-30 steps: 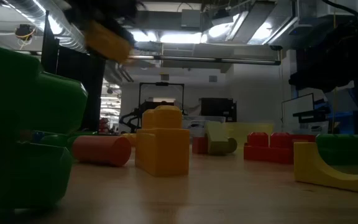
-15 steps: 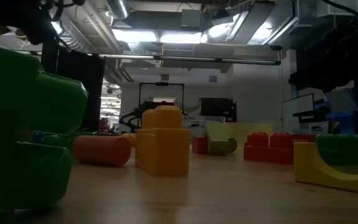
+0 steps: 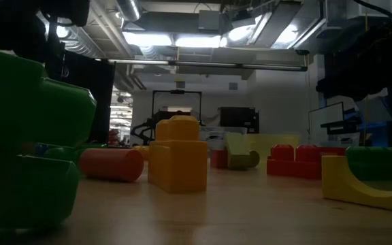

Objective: Sort blocks by size
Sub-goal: Put the red 2 stud game piece into the yellow bin

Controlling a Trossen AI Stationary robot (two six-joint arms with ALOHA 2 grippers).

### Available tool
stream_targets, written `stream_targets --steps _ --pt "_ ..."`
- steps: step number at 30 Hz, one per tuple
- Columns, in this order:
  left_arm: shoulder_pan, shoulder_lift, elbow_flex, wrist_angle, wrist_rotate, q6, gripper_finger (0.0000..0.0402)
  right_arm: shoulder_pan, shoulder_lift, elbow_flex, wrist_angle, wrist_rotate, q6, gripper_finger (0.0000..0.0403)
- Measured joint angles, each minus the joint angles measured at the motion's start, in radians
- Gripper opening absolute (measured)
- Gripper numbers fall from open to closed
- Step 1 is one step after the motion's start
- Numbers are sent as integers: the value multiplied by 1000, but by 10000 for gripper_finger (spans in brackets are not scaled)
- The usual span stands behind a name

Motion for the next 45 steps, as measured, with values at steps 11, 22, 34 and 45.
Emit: stream_targets --steps 11,22,34,45 --pt "2 0 -1 127 -1 129 141 0 20 117 -163 -63 -52 147" --pt "2 0 -1 356 -87 250 139 0 209 240 -262 -140 -20 147" --pt "2 0 -1 499 -297 350 139 0 586 344 -386 -225 -10 147" --pt "2 0 -1 577 -391 461 139 0 825 344 -398 -156 0 147"
